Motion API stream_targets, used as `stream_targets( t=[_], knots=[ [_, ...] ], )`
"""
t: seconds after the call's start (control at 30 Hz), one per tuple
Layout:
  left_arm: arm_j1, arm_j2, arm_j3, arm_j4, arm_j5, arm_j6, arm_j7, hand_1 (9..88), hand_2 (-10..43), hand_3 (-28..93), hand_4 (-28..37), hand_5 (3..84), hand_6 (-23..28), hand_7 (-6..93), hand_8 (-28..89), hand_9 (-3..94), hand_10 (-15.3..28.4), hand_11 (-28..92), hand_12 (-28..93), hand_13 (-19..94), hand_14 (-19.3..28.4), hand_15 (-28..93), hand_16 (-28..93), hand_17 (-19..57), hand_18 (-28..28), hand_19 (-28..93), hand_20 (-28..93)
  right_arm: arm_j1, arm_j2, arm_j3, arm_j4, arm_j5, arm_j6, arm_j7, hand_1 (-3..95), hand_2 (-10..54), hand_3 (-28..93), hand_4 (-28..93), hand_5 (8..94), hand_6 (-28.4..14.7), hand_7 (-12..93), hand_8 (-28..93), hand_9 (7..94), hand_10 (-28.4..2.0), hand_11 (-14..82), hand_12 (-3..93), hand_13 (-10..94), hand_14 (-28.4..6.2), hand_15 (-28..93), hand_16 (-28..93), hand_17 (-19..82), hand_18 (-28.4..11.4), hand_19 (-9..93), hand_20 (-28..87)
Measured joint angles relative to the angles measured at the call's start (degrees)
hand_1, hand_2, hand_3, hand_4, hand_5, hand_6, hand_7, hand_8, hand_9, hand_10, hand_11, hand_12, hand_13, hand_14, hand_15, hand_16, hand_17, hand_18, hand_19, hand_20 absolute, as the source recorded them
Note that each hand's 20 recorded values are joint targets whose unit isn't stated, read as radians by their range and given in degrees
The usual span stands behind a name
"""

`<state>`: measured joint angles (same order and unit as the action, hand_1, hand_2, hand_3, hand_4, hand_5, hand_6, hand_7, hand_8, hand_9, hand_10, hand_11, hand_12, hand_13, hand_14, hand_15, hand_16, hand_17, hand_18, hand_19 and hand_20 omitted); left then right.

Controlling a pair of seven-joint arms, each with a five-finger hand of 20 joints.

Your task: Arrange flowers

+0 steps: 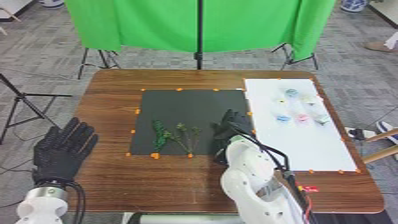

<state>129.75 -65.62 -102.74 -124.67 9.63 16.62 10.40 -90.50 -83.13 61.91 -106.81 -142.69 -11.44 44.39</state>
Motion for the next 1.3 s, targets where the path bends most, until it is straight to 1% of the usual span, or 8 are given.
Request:
stream_targets(
  t=[0.27, 0.43, 0.5, 0.73, 0.87, 1.03, 1.1, 1.3],
  knots=[
    [0.09, 0.0, 0.0, 0.0, -0.05, 0.0, 0.0, 31.6, 13.3, 74, -27.8, 48.7, 9.2, 12.3, -9, 45.0, 14.8, 24, 12, 35, 15.5, 44, -7, -1.0, 13.8, 32, 16, -0.01, -0.19, 0.89, -0.36, 0.5, 0.29, 0.64, 50.9, -9.5, 70, -19, 64.5, -9.1, 16, -8, 76.7, -17.3, 26.4, 40.0, 73, -13.7, 74, 35, 44, -27.9, 93, 50],
    [0.12, -0.02, -0.02, 0.0, -0.06, 0.01, 0.03, 31.5, 13.4, 74, -27.9, 48.7, 9.2, 12.4, -9, 45.0, 14.8, 24, 13, 35, 15.5, 44, -7, -1.1, 13.8, 32, 16, -0.09, 0.37, 2.18, -2.29, 1.25, 0.79, 0.77, 47.9, -9.5, 72, -20, 63.8, -9.1, 15, -8, 73.9, -19.0, 29.4, 33.5, 71, -14.7, 74, 35, 42, -28.1, 93, 49],
    [0.11, -0.12, -0.03, 0.0, -0.05, 0.0, 0.03, 31.5, 13.3, 74, -27.8, 48.7, 9.2, 12.3, -9, 45.0, 14.8, 24, 13, 35, 15.5, 44, -7, -1.1, 13.8, 32, 16, -0.18, 0.78, 3.1, -3.34, 1.25, 1.47, 0.54, 46.8, -9.5, 74, -21, 62.3, -9.2, 15, -8, 68.1, -20.5, 28.7, 24.5, 65, -16.0, 70, 31, 38, -27.1, 93, 44],
    [0.09, -0.47, -0.06, -0.04, 0.01, -0.04, 0.17, 31.5, 13.2, 74, -27.9, 48.7, 9.1, 12.4, -9, 44.9, 14.7, 24, 13, 35, 15.6, 44, -6, -1.1, 13.8, 32, 16, -0.31, 3.82, 11.1, -4.96, 0.11, 4.77, -5.97, 48.0, -9.5, 80, -26, 56.3, -8.2, 17, -10, 51.5, -21.7, 16.2, 17.3, 47, -18.5, 49, 17, 27, -24.6, 76, 32],
    [0.11, -0.6, -0.06, -0.09, 0.03, -0.07, 0.31, 31.5, 13.2, 74, -27.9, 48.6, 9.1, 12.4, -9, 45.0, 14.7, 24, 13, 35, 15.5, 44, -6, -1.1, 13.9, 32, 16, 0.02, 7.66, 15.7, -4.62, -0.76, 3.94, -7.08, 47.8, -9.5, 82, -27, 54.4, -7.9, 17, -10, 46.6, -20.9, 14.3, 16.5, 40, -19.0, 46, 15, 25, -24.1, 76, 31],
    [0.16, -0.61, -0.06, -0.15, 0.03, -0.05, 0.52, 31.5, 13.2, 74, -27.9, 48.6, 9.1, 12.4, -9, 45.0, 14.7, 24, 13, 35, 15.5, 44, -6, -1.2, 13.9, 32, 16, 0.09, 10.98, 20.78, -1.82, -1.22, 2.47, -8.74, 49.1, -9.5, 83, -28, 52.0, -7.4, 17, -11, 44.0, -18.9, 12.8, 15.3, 38, -18.6, 44, 14, 24, -23.7, 76, 31],
    [0.16, -0.61, -0.06, -0.16, 0.03, -0.03, 0.53, 31.4, 13.2, 74, -27.9, 48.6, 9.1, 12.4, -9, 44.9, 14.7, 24, 13, 35, 15.5, 44, -6, -1.2, 13.9, 32, 16, 0.07, 11.4, 22.09, -0.59, -1.58, 0.25, -9.99, 50.3, -9.5, 83, -28, 51.5, -7.1, 17, -11, 43.9, -18.2, 12.4, 14.8, 38, -18.5, 43, 14, 24, -23.5, 76, 31],
    [0.08, -0.64, 0.0, -0.17, 0.03, -0.04, 0.52, 31.5, 13.4, 75, -27.5, 48.7, 9.1, 12.4, -9, 44.9, 14.8, 24, 13, 35, 15.5, 44, -6, -1.2, 13.9, 32, 16, -0.1, 11.32, 22.48, 1.94, -4.04, -6.72, -15.78, 57.8, -9.5, 84, -28, 50.8, -3.7, 19, -13, 44.3, -14.1, 12.3, 14.0, 40, -15.1, 39, 15, 24, -21.6, 75, 32]
  ],
)
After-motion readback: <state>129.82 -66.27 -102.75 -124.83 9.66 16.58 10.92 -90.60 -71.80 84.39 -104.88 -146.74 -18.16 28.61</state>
